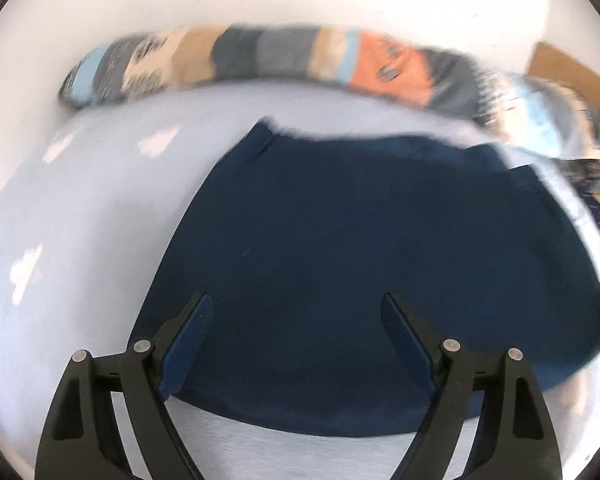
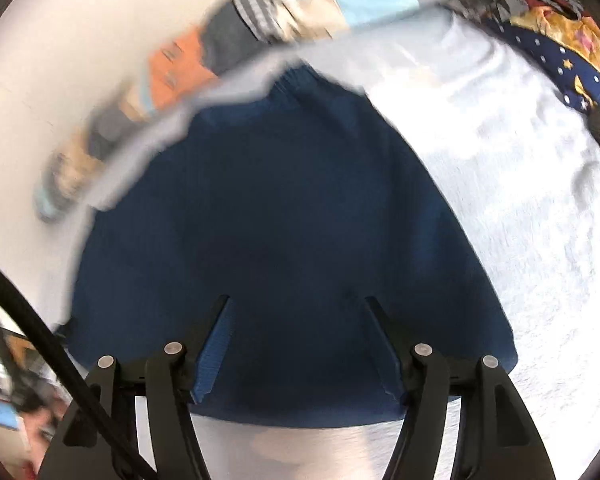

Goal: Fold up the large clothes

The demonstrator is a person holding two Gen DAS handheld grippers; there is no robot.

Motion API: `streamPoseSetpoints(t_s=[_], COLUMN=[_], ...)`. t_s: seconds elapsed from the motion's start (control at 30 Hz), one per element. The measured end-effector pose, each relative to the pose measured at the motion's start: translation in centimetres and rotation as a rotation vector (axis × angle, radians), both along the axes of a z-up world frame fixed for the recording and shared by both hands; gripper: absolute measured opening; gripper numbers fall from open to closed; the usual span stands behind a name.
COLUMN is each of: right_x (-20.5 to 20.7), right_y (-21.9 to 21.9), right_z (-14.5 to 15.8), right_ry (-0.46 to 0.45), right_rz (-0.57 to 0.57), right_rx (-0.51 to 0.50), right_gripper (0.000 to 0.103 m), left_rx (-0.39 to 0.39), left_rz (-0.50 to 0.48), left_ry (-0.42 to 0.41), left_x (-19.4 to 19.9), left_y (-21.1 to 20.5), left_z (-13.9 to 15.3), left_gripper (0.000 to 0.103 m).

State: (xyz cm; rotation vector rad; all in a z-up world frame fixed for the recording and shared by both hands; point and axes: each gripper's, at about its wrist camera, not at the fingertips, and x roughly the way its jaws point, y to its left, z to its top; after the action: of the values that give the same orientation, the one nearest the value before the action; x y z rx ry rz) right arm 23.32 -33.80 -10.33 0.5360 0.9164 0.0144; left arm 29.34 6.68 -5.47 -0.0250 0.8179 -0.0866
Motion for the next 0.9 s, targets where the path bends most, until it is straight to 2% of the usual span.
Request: streamPoseSetpoints(t_s=[0.07, 0.13, 0.2, 0.23, 0.27, 0.3, 0.37, 0.43, 0.5, 0.57, 0.7, 0.9], right_x=[-1.1, -2.0, -2.4, -2.7, -3.0, -3.4, -4.2, -4.5, -4.8, -5.4, -4.5, -2.1], right_y=[-0.7, -1.6, -2.4, -2.9, -3.6, -4.4, -5.9, -7.3, -8.7, -10.1, -11.7, -12.0], right_z=[1.4, 1.7, 1.2, 1.1, 1.0, 0.9, 0.8, 1.1, 1.3, 0.9, -1.4, -2.1], right_ry=[-0.047, -0.061, -0.036, -0.031, -0.032, -0.028, -0.034, -0.036, -0.052, -0.065, -0.065, -0.065], right_rz=[-0.025, -0.050, -0.066, -0.075, -0.096, -0.115, -0.148, -0.181, -0.204, -0.228, -0.192, -0.127], right_rx=[0.006, 0.037, 0.054, 0.050, 0.040, 0.038, 0.073, 0.089, 0.101, 0.134, 0.285, 0.266], right_gripper=[0.070, 0.070, 0.070, 0.070, 0.070, 0.070, 0.070, 0.070, 0.076, 0.079, 0.079, 0.079], left_rx=[0.015, 0.036, 0.026, 0.027, 0.035, 0.037, 0.054, 0.027, 0.007, -0.033, -0.099, -0.056], left_rz=[-0.057, -0.111, -0.136, -0.152, -0.182, -0.182, -0.166, -0.220, -0.225, -0.241, -0.224, -0.202], left_ry=[-0.057, -0.038, 0.046, 0.111, 0.211, 0.231, 0.184, 0.114, 0.021, -0.013, 0.027, 0.086], left_x=[-1.0, -1.2, -0.6, -0.1, 0.5, 0.8, 0.3, -0.4, -1.0, -1.0, -0.2, 2.7], left_y=[-1.1, -2.5, -3.2, -3.4, -4.0, -4.2, -4.5, -5.3, -5.7, -6.0, -6.7, -8.2], left_z=[1.1, 0.9, -0.8, -1.9, -3.8, -4.6, -4.0, -1.9, 0.3, 1.8, 1.4, -0.7], left_gripper=[0.087, 0.087, 0.087, 0.087, 0.087, 0.087, 0.087, 0.087, 0.087, 0.088, 0.088, 0.088])
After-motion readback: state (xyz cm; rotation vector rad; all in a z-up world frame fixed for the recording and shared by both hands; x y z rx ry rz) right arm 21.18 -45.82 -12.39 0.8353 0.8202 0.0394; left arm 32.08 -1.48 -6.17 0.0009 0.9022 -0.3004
